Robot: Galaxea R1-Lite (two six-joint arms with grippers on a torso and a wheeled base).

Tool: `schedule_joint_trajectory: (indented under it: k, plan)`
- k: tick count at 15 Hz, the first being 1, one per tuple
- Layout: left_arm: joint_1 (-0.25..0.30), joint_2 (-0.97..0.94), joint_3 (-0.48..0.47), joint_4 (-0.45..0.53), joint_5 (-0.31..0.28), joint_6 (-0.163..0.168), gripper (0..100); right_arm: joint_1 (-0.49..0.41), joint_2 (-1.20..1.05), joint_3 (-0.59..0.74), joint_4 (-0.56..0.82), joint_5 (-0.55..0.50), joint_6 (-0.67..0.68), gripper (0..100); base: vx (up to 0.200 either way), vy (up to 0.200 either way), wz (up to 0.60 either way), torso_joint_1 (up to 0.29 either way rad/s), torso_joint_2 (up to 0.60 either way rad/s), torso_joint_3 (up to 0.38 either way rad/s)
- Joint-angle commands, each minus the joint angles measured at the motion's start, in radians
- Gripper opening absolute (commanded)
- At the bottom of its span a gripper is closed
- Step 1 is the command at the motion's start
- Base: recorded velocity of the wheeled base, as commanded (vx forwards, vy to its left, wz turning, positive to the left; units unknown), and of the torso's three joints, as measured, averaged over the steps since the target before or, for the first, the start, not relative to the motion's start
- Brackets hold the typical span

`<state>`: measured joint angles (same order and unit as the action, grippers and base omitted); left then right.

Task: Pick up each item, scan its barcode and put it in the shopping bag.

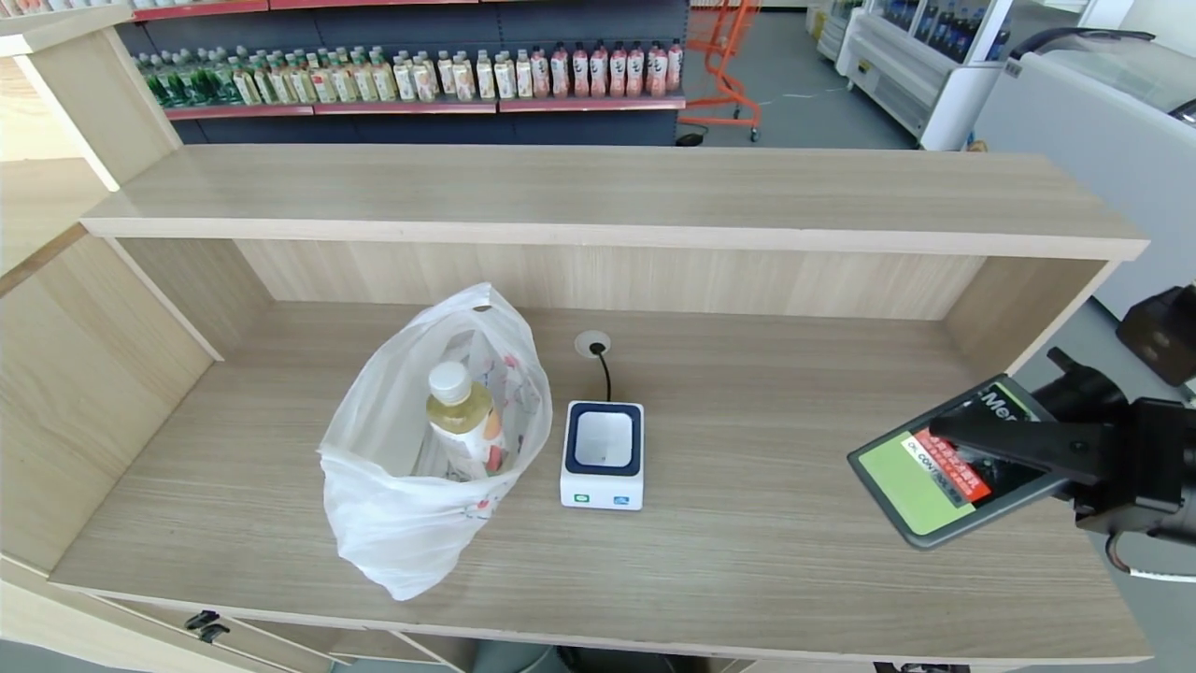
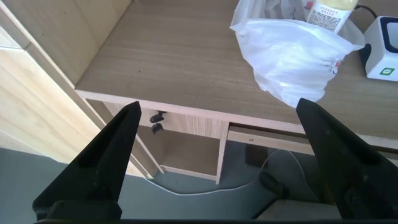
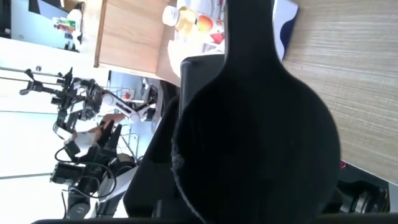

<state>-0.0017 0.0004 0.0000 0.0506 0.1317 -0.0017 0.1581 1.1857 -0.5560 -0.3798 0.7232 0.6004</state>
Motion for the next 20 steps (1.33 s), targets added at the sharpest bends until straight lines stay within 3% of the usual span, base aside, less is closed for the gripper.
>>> schedule_joint_trajectory:
  k: [1, 4, 9, 13, 15, 17, 20]
  plan:
    - [0.0, 0.001, 0.0, 0.0, 0.0, -0.001, 100, 0.0, 0.002, 0.005, -0.002, -0.019, -0.002, 0, 0.0, 0.2, 0.0, -0.007, 0.0, 0.002]
    - [0.0, 0.001, 0.0, 0.0, 0.0, 0.0, 100, 0.0, 0.018, -0.001, -0.005, -0.024, -0.005, 0, 0.0, 0.2, 0.0, 0.002, 0.0, 0.002]
    - [0.0, 0.001, 0.0, 0.0, 0.0, 0.008, 100, 0.005, 0.023, -0.002, -0.005, -0.024, -0.008, 0, 0.0, 0.0, 0.0, 0.0, 0.0, 0.0]
    - [0.0, 0.001, 0.0, 0.0, -0.001, 0.006, 100, 0.005, 0.069, -0.018, -0.004, -0.025, -0.064, 0, 0.2, 0.0, 0.0, -0.005, -0.01, 0.006]
    - [0.0, 0.001, 0.0, 0.0, -0.001, 0.008, 100, 0.009, 0.101, -0.018, -0.005, -0.048, -0.117, 0, 0.0, 0.0, 0.0, 0.0, 0.0, 0.0]
    - [0.0, 0.001, 0.0, 0.0, -0.001, 0.008, 100, 0.069, 0.161, -0.024, -0.011, -0.151, -0.159, 0, 0.0, 0.0, 0.0, 0.0, 0.0, 0.0]
    - [0.0, 0.0, 0.0, 0.0, -0.001, 0.008, 100, 0.138, 0.224, -0.036, -0.033, -0.159, -0.194, 0, 0.0, 0.0, 0.0, 0.0, 0.0, 0.0]
